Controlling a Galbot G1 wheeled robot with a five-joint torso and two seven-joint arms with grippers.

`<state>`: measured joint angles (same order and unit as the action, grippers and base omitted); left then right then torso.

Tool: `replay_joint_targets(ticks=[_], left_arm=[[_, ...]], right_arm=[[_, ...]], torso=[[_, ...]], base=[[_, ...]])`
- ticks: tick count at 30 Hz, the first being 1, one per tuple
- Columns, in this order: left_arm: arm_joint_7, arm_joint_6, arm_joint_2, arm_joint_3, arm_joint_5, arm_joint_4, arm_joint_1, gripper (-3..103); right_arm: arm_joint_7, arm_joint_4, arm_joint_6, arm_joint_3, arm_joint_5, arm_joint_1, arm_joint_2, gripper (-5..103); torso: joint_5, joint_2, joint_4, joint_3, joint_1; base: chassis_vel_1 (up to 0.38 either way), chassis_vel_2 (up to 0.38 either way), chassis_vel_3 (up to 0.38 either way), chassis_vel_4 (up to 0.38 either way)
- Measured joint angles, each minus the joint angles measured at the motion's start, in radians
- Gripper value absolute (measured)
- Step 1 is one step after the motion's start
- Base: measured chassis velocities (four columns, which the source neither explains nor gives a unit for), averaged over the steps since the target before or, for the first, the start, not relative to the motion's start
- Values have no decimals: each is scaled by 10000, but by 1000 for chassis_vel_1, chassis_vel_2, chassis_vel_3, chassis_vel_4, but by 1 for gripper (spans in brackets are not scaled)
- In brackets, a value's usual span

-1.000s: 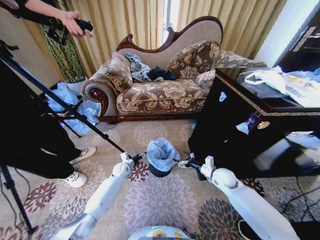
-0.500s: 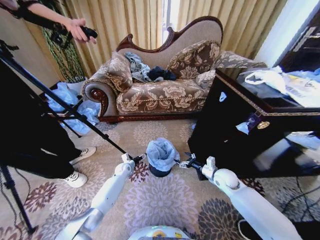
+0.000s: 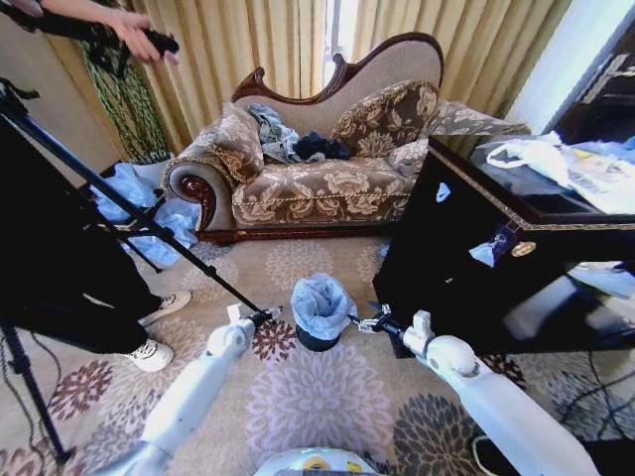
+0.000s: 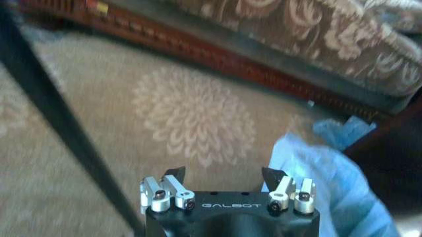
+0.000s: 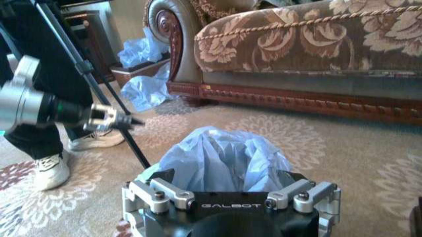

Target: Place a garbage bag over the trash bin.

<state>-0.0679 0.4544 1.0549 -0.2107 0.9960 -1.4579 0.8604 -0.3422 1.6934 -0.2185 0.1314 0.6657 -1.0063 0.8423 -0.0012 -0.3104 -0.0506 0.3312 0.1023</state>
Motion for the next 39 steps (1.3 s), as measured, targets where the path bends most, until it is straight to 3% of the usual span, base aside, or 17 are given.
replay_joint_targets(ticks=[5,11,15,21,24,29,33,36,39], left_arm=[[355,48,183,320,198,827,-844,93],[726,-146,511,609,225,1694,-1379,96],[996,-624,922,668,117,2621,-1814,90],[1293,-1087,1409,648,41,3730,-2353,72],[1264,-1118,1424,533,-13,3614,-2261,68],[1072,-1044,735,474,62,1172,-1368,54],[909,-925,469,694,-17,437,-1383,45],[883,-924,110,1479,-947,163,-1938,34],[952,-966,-129,2215,-1509,456,-2456,30]], right_arm=[[30,70,-28,-93,-23,-4,-8,100],[37,62,-33,-252,-25,76,-22,100],[30,64,-30,-387,-34,94,-7,100],[25,121,62,-433,-102,74,-55,100],[71,215,316,-490,-244,107,-39,100],[569,850,250,-734,-865,315,117,102],[755,1118,128,-851,-1330,330,133,100],[832,1444,-104,-1092,-1636,419,-32,99],[766,1476,-166,-1119,-1777,497,-129,99]], torso=[[-6,0,-2,1,1],[-4,0,-2,1,1],[-3,1,-1,1,2],[-5,0,-4,1,3],[-4,1,-6,2,3],[-1,0,3,0,2],[-6,0,1,0,1],[0,0,0,0,0],[-10,1,-4,1,1]], base=[[0,0,0,0],[0,0,0,0],[0,0,0,0],[0,0,0,0],[0,0,0,0],[0,0,0,0],[0,0,0,0],[0,0,0,0],[0,0,0,0]])
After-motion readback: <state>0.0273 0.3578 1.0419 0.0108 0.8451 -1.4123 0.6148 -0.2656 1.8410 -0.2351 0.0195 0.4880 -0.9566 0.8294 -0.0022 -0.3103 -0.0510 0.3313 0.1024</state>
